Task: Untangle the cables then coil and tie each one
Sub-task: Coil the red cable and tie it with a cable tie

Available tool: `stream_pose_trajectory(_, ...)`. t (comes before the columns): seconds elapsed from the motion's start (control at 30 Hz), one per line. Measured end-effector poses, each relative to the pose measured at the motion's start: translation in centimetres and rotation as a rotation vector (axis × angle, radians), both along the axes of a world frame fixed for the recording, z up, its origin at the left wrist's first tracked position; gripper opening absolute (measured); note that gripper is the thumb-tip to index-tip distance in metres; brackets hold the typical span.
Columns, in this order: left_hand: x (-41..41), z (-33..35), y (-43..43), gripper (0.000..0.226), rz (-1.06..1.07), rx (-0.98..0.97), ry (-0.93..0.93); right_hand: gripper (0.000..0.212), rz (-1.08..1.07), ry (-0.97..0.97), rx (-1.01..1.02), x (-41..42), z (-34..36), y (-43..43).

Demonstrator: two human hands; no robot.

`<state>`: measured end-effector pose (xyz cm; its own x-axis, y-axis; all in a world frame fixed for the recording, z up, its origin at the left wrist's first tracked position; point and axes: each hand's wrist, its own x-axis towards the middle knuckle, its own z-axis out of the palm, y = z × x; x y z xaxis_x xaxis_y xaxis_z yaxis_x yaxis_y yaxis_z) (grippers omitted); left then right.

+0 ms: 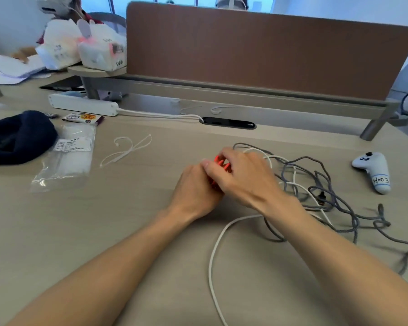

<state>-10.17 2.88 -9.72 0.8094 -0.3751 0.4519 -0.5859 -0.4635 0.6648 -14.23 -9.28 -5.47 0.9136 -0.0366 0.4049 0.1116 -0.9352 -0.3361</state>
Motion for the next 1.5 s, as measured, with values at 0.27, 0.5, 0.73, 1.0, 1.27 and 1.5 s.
stream_pose_trajectory(0.27,1.3,2.9,3.0,0.017,0.051,0.106,0.101,0.027,0.115,-0.107,0.057,3.5,0.6,3.2)
stream_pose_trajectory(0.5,4.7,2.4,9.3,0.019,0.01,-0.083,0.479,0.024,0.288,-0.127,0.063,7.6,0.6,9.1)
stream_pose_trajectory(0.73,8.3,-0.5,12.8,0.027,0.101,-0.683,0.677,0.039,0.373,0.068,0.218,12.8,-0.3,12.2)
stream_pose_trajectory(1.0,11.3,-0.3,15.2,0.039,0.1,-1.132,0.822,0.013,0.197,0.194,0.055,20.5,-4.3,12.6)
stream_pose_trajectory(1.27,12.1,-0.6,15.3,0.041,0.073,-1.152,0.833,0.016,0.142,0.18,-0.014,21.6,-6.3,13.2)
stream_pose_trajectory(1.5,11.8,-0.4,15.5,0.04,0.1,-1.157,0.828,0.009,0.149,0.245,-0.167,20.6,-3.5,11.8)
